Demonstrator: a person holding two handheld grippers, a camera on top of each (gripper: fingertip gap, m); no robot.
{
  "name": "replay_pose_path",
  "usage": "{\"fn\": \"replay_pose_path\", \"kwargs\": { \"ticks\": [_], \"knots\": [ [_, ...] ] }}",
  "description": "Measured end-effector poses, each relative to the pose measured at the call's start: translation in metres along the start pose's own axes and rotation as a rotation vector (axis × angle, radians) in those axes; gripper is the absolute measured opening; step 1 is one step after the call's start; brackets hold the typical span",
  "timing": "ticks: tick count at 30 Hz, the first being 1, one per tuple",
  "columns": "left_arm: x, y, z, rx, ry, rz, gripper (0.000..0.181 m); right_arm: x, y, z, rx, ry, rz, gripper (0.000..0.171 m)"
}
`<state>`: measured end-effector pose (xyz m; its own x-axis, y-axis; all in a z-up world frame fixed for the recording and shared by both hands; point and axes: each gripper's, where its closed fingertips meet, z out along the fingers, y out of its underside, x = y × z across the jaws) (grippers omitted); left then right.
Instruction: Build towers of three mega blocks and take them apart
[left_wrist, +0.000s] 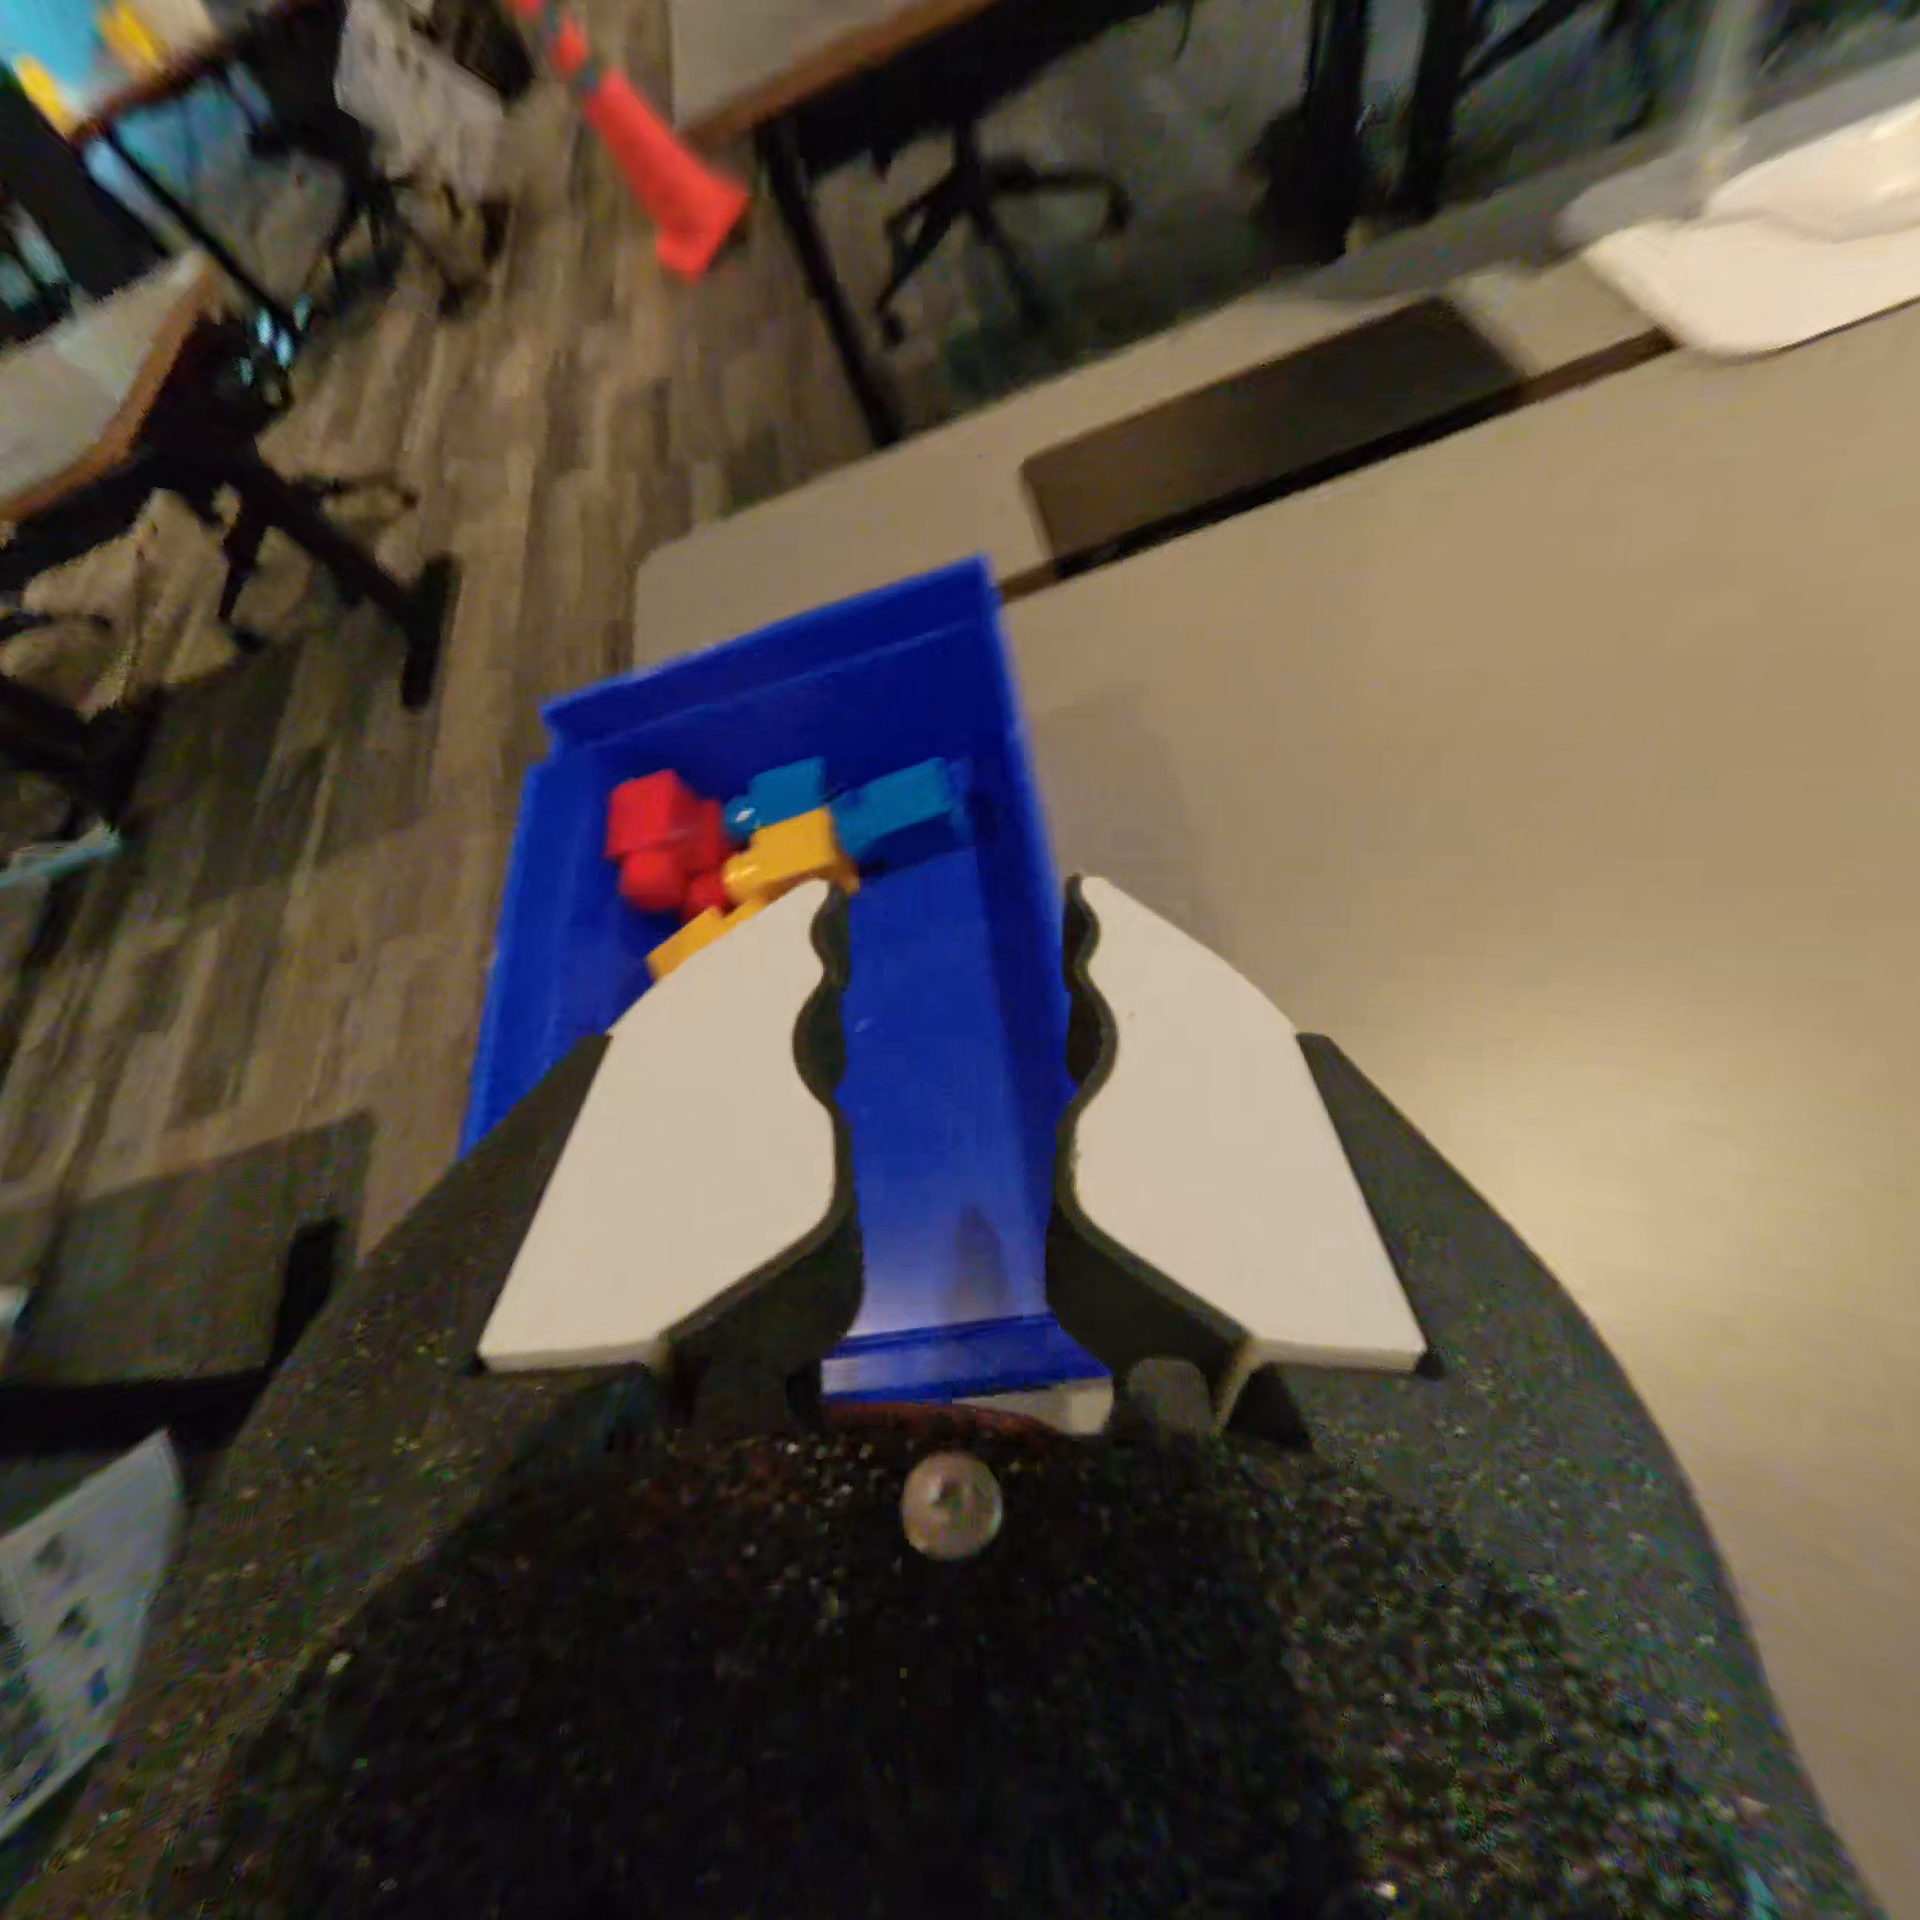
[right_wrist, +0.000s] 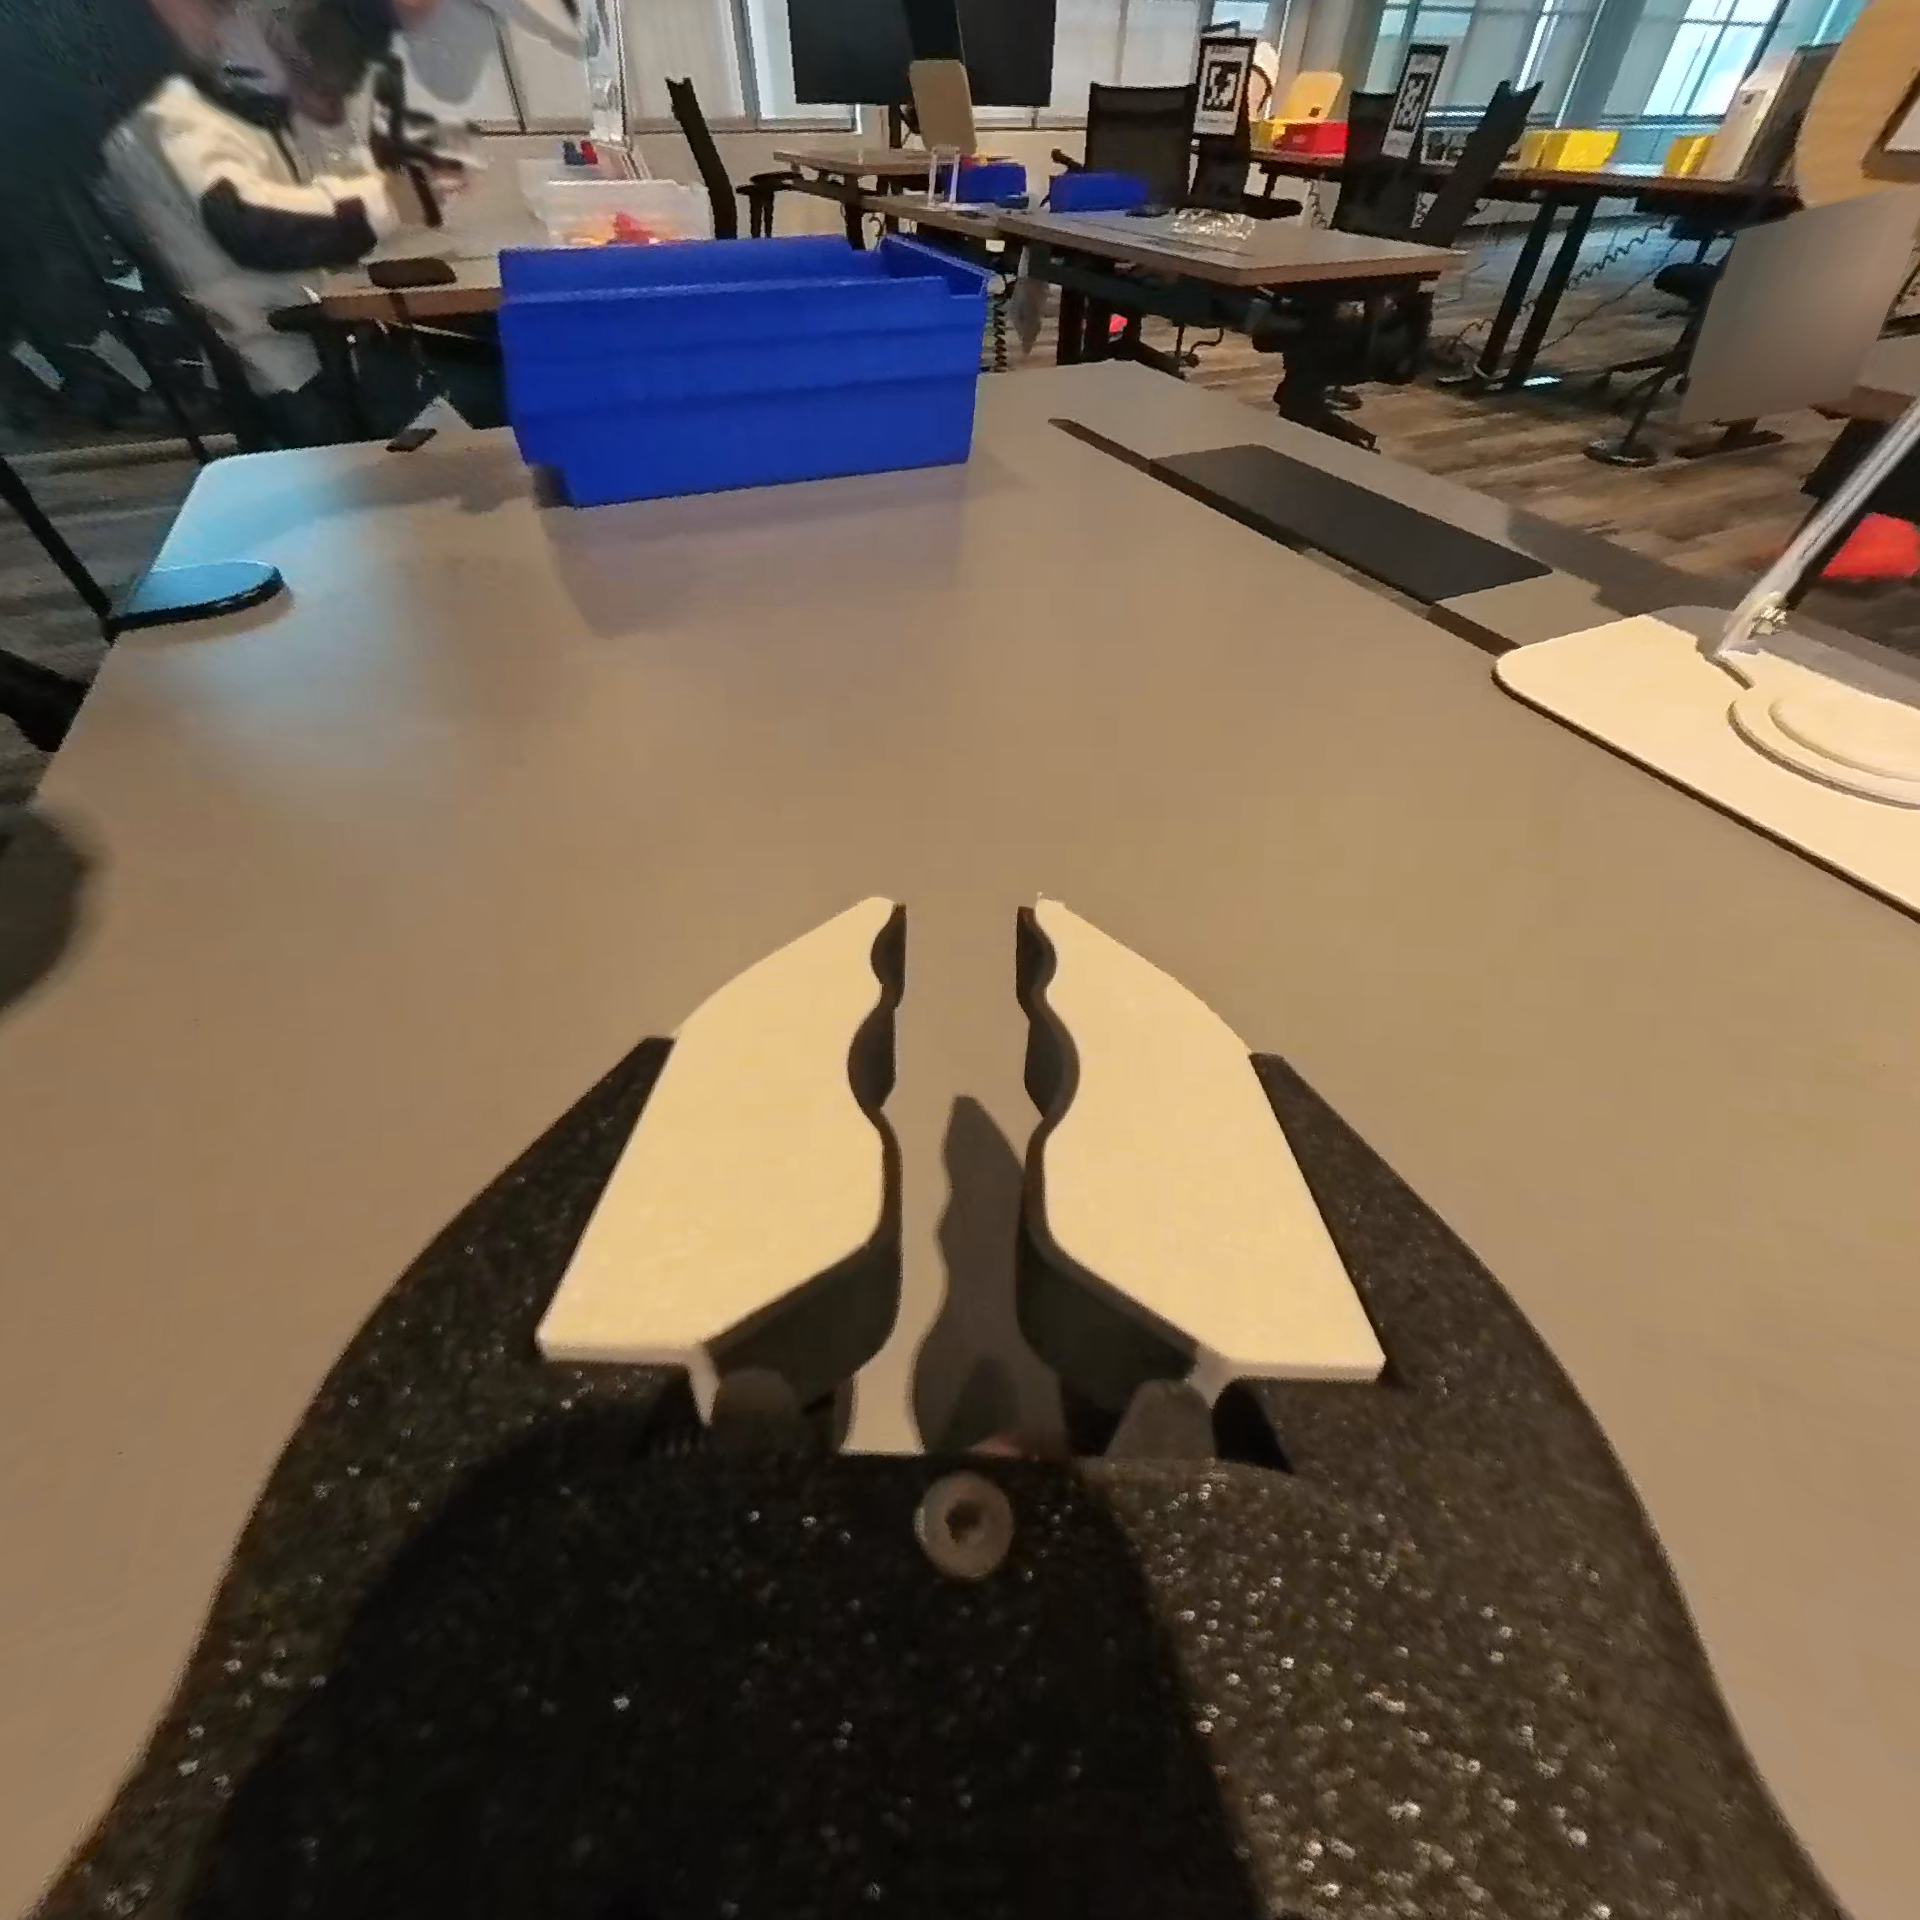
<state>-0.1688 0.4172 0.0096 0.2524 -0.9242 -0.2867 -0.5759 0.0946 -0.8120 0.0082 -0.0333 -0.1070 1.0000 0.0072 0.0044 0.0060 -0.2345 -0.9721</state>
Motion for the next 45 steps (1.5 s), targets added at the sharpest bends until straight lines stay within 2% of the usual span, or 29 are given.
{"fn": "replay_pose_path", "kwargs": {
  "ticks": [3, 7, 12, 15, 17, 23, 28, 31, 35, 38, 41, 45],
  "knots": [
    [-0.043, 0.033, 0.048, -0.182, 0.015, -0.035, 0.041, -0.004, 0.001, 0.001, -0.011, -0.009, -0.028, 0.02],
    [-0.071, 0.091, 0.114, -0.454, 0.007, -0.051, 0.041, -0.009, 0.004, 0.001, -0.029, -0.014, -0.071, 0.02],
    [-0.092, 0.142, 0.152, -0.698, -0.134, 0.083, 0.046, -0.007, 0.004, 0.0, -0.03, -0.008, -0.063, 0.02],
    [-0.101, 0.15, 0.161, -0.733, -0.219, 0.125, 0.049, -0.004, 0.004, 0.0, -0.024, -0.018, -0.027, 0.02],
    [-0.104, 0.15, 0.162, -0.743, -0.255, 0.143, 0.046, -0.003, 0.003, -0.001, -0.018, -0.023, -0.005, 0.02],
    [-0.113, 0.137, 0.154, -0.72, -0.331, 0.252, 0.005, -0.003, 0.001, -0.003, -0.001, -0.037, 0.005, 0.019],
    [-0.107, 0.127, 0.143, -0.659, -0.286, 0.228, 0.002, -0.01, 0.004, -0.002, -0.023, -0.046, -0.047, 0.019],
    [-0.103, 0.107, 0.131, -0.559, -0.284, 0.207, 0.002, -0.013, 0.005, -0.002, -0.028, -0.043, -0.075, 0.019],
    [-0.063, 0.034, 0.11, -0.249, -0.152, 0.126, 0.003, -0.011, 0.002, -0.003, -0.006, -0.032, -0.068, 0.02],
    [0.001, -0.041, 0.087, 0.054, 0.037, 0.026, 0.002, -0.006, -0.006, 0.0, 0.046, -0.021, -0.031, 0.021],
    [0.082, -0.109, 0.059, 0.364, 0.223, 0.011, 0.002, -0.004, -0.017, 0.009, 0.104, -0.044, 0.079, 0.025],
    [0.206, -0.157, 0.032, 0.75, 0.387, 0.079, 0.002, 0.0, -0.048, 0.027, 0.212, -0.14, 0.319, 0.033]
  ]
}}
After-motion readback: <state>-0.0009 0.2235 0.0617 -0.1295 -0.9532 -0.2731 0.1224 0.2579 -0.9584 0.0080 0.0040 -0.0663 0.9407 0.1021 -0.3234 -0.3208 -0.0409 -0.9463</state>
